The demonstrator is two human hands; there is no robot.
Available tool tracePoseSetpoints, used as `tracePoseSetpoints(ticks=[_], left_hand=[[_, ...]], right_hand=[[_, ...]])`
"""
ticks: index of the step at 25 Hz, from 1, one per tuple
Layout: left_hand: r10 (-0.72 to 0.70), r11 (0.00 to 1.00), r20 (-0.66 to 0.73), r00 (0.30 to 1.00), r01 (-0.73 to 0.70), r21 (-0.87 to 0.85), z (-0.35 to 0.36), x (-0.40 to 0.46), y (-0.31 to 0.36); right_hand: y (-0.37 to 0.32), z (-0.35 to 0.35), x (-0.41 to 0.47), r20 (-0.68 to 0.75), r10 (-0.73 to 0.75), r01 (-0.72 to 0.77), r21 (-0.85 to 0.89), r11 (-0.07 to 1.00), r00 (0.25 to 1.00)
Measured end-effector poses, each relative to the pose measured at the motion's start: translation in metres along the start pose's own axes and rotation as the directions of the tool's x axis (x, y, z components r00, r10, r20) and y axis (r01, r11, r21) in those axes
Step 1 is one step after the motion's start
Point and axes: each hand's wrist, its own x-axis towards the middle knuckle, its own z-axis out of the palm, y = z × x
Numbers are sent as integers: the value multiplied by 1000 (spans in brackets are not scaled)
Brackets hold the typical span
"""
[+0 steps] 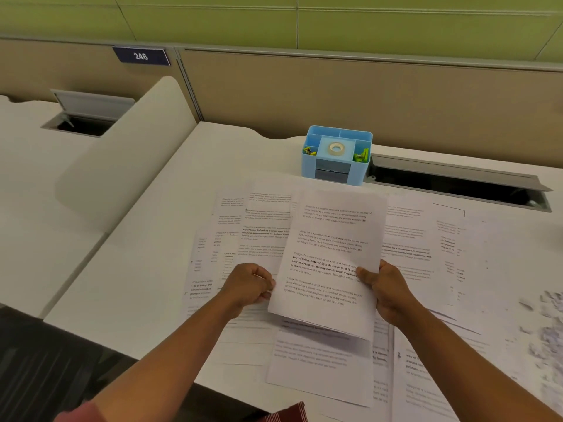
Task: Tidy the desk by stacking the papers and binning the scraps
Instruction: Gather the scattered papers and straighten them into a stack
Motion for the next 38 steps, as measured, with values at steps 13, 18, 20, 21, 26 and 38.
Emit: tracePoseSetpoints(ticks=[13,18,20,21,26,38], left_hand=[[-101,995,-269,958,90,-52,-60,54,-22],[-116,993,-205,972,111,-33,-69,66,-19],[-109,994,-175,978,103,-48,-71,71,-16],[-103,994,-166,981,95,-54,-72,73,-15],[-19,999,-182,983,12,-43,-75,90,-7],[-2,996,-115,993,-9,-93,-75,149,49]], right_hand=[[15,86,59,51,164,-161,-47,986,985],[20,77,64,103,206,-207,4,978,973],[20,75,65,109,208,-211,25,977,972],[20,75,65,110,206,-211,32,977,972],[20,74,66,116,196,-208,103,973,974],[22,69,73,151,218,-246,209,946,964]])
